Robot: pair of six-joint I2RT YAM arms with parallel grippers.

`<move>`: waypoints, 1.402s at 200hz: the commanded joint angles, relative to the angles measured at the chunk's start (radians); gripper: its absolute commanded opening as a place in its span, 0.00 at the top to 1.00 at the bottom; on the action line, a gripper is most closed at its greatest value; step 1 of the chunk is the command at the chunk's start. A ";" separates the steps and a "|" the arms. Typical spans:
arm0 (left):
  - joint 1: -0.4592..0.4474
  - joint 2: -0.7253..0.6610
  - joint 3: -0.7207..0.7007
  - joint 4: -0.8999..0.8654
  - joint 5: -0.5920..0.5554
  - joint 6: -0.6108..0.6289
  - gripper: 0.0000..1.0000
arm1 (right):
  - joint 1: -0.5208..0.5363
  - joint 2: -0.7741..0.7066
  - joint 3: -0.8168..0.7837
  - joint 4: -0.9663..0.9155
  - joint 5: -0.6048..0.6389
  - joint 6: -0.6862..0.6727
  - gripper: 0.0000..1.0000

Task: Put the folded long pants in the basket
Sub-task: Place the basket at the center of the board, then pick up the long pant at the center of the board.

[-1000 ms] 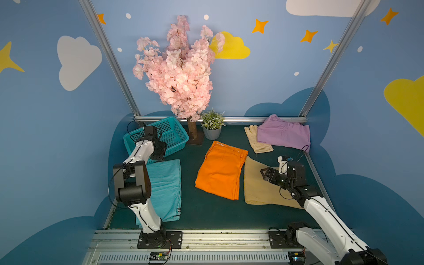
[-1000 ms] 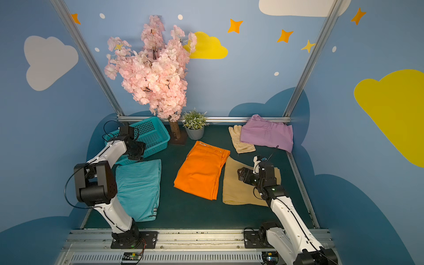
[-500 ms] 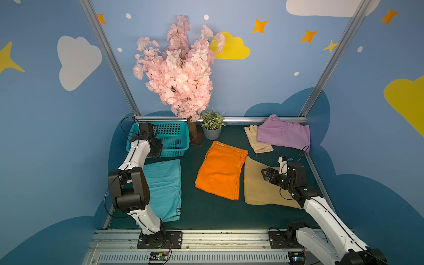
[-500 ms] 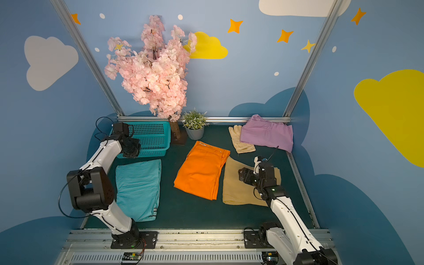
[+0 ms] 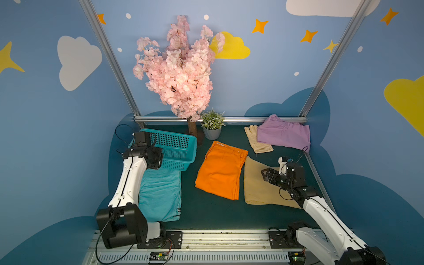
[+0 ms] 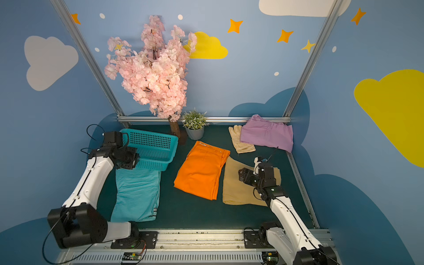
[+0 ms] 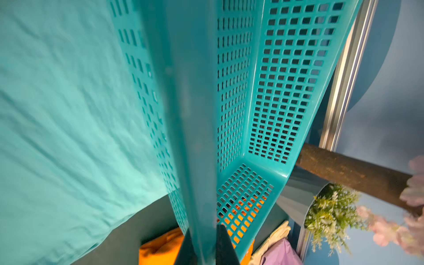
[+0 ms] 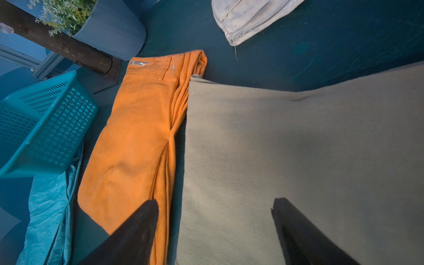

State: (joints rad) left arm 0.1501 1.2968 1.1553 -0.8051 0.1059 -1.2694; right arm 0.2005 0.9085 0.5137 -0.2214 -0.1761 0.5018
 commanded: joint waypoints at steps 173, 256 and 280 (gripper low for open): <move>-0.205 -0.437 -0.038 -0.162 0.093 0.497 0.35 | -0.033 0.108 0.154 -0.143 0.061 0.008 0.18; -0.939 0.312 0.358 0.056 0.085 0.678 0.35 | -0.264 0.231 0.272 -0.197 0.036 0.074 0.18; -0.968 0.565 0.500 0.060 0.119 0.709 0.35 | -0.330 0.294 0.313 -0.237 -0.024 0.106 0.18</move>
State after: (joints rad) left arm -0.8005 1.6981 1.5555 -0.7578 0.1799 -0.6369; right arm -0.0803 1.1553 0.7723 -0.3866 -0.1490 0.5671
